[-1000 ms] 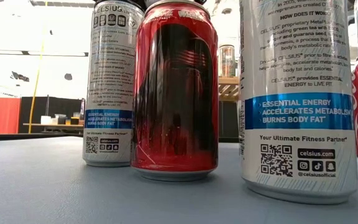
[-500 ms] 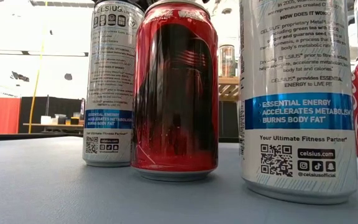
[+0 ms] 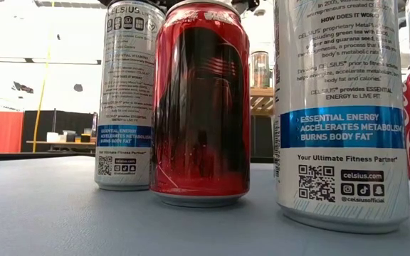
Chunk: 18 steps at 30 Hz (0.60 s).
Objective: Place canned beverage on shelf
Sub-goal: Put the left white-yellow soda can on the shelf aligned with the other white-yellow soda can
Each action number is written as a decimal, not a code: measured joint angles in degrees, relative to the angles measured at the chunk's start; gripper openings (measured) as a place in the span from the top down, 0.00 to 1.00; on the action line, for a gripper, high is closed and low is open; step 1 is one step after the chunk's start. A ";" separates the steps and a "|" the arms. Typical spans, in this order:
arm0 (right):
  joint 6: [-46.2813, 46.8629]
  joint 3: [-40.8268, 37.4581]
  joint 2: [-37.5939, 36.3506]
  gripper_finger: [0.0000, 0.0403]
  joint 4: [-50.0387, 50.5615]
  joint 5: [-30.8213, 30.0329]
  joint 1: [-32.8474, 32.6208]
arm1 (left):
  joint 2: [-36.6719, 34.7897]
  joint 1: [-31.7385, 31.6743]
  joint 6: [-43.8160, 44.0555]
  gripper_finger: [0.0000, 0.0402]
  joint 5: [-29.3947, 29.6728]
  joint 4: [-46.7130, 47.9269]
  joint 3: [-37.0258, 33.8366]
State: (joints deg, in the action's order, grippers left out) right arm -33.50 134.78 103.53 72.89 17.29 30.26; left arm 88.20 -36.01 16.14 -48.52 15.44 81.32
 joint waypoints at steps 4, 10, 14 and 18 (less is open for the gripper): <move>-0.17 0.00 -0.04 0.57 -0.55 -0.54 0.16 | -0.02 0.01 -0.14 0.17 2.18 0.01 0.00; -0.29 0.00 -0.11 0.57 -0.78 -0.76 0.22 | -0.02 0.02 -2.88 0.17 2.08 0.21 -0.04; -0.90 0.00 -0.11 0.57 -0.67 -0.94 0.29 | -0.02 0.07 -3.92 0.16 2.80 1.04 0.47; -1.07 0.00 -0.13 0.57 -0.22 -1.22 1.30 | -0.02 0.30 -6.93 0.16 6.57 3.51 2.02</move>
State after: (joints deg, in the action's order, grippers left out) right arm -34.57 134.78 103.39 72.67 16.08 31.56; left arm 88.18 -35.70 9.22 -41.95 18.95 83.33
